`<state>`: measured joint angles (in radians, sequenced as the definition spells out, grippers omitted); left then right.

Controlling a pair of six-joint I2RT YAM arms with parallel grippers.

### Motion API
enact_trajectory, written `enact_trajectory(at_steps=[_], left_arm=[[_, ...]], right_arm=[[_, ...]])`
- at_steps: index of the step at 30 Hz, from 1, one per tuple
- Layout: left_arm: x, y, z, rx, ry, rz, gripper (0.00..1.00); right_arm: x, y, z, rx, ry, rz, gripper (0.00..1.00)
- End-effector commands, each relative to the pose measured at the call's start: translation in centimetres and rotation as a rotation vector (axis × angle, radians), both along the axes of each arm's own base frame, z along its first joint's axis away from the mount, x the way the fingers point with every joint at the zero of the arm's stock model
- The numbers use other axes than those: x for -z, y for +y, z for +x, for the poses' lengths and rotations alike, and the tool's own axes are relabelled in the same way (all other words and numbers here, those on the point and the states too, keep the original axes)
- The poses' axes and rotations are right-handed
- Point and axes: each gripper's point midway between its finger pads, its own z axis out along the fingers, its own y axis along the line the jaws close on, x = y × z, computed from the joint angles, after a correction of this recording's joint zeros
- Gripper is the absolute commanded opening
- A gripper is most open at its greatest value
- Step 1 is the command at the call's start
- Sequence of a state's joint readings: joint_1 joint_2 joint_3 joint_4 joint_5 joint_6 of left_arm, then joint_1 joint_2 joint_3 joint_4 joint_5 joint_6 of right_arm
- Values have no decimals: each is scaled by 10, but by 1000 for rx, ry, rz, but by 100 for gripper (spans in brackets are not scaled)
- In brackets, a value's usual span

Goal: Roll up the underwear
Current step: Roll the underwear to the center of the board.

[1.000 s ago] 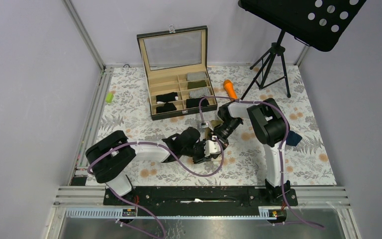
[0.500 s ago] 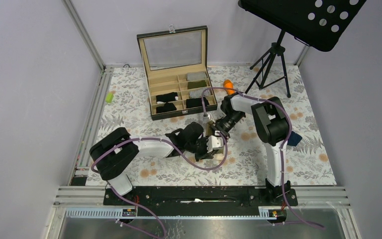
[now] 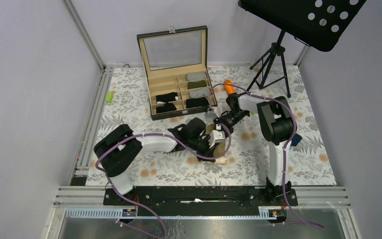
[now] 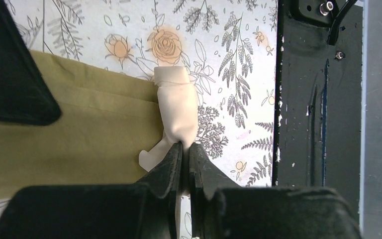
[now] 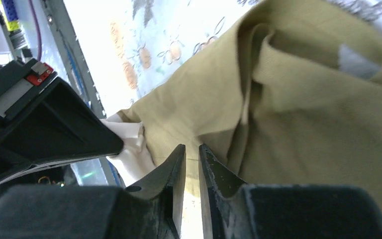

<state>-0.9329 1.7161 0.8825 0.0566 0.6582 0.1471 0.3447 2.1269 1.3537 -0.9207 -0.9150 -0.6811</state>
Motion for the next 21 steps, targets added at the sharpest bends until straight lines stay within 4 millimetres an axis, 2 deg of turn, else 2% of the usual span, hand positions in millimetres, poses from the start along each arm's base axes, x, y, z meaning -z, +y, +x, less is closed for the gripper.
enact_trajectory(at_steps=[1,6,9,11,15,21], left_arm=[[-9,-4,-3,0,84,-33,0],[0,3,7,-51,117,-17,0],[7,4,17,-69,132,-6,0],[7,0,24,-59,142,2,0],[10,0,30,-45,186,11,0],[23,7,15,1,290,55,0]], right_arm=[[10,1,20,43,-84,-65,22],[19,4,25,44,-80,-84,22],[8,9,32,50,-107,-51,22],[-14,13,40,48,-160,-11,22],[-74,8,58,62,-294,65,27],[-149,-28,82,181,-499,103,30]])
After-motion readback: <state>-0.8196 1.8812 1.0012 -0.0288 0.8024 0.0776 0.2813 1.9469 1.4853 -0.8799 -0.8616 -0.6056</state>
